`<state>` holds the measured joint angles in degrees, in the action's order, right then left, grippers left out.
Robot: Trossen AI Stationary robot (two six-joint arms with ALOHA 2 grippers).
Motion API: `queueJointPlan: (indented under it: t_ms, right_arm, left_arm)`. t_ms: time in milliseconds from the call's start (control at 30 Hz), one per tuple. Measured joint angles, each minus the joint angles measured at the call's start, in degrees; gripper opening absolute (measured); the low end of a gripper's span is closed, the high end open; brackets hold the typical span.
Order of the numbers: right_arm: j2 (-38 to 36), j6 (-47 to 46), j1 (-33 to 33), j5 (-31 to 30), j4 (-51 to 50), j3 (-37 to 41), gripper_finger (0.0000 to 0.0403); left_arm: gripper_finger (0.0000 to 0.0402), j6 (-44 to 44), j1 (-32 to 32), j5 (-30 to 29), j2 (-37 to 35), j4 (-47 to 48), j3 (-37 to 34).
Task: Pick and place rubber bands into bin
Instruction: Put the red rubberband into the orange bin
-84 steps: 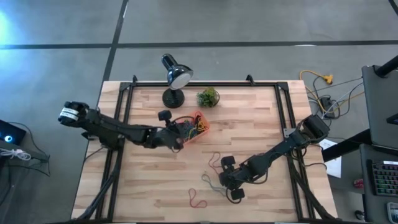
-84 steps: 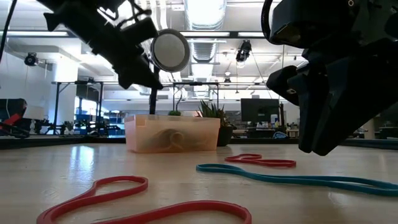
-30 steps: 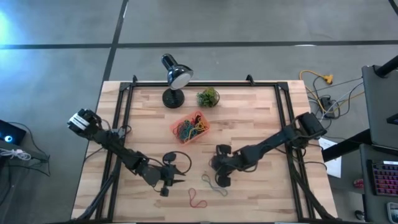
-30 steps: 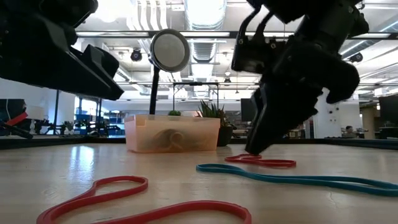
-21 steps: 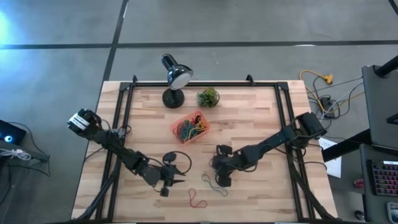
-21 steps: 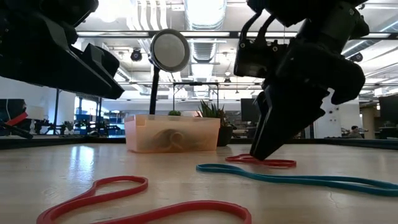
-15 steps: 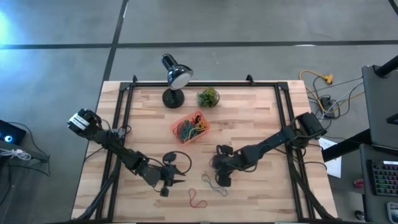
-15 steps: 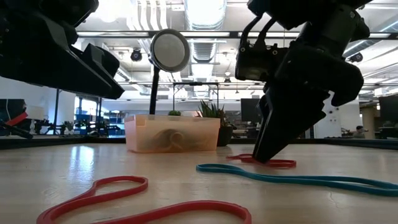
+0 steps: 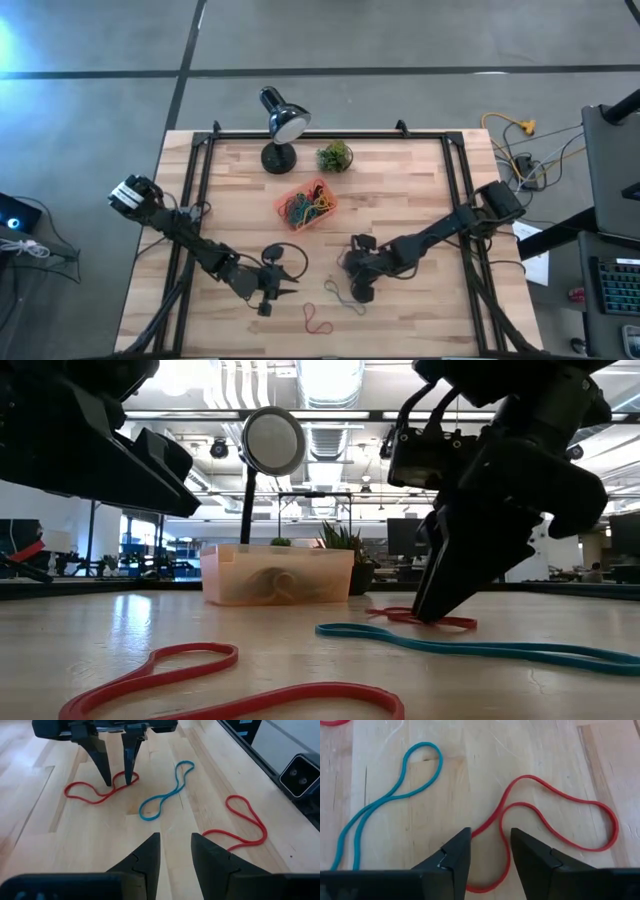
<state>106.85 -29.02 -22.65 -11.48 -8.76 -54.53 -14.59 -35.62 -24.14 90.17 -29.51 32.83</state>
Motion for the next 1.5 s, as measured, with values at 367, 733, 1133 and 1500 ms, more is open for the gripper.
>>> queueJointPlan:
  t_ms: [367, 733, 1133, 1500]
  right_arm:
    - [-0.02, 1.14, -1.10, -0.90, 0.01, 1.21, 0.0066]
    - [0.02, 2.42, -3.05, -4.11, -1.17, 1.30, 0.0008]
    - [-3.95, 11.15, -6.94, -21.08, -5.69, -2.72, 0.0008]
    - [-4.35, 24.95, -6.75, -36.20, -9.51, -11.16, 0.0008]
  left_arm:
    - [0.0094, -0.01, 0.00, 0.00, 0.00, -0.06, 0.12]
    - [0.0094, -0.02, 0.00, 0.00, 0.00, -0.03, 0.12]
    - [0.0094, -0.02, -0.02, 0.00, 0.00, -0.05, 0.09]
    - [0.0094, 0.00, 0.00, 0.00, -0.02, -0.03, 0.07]
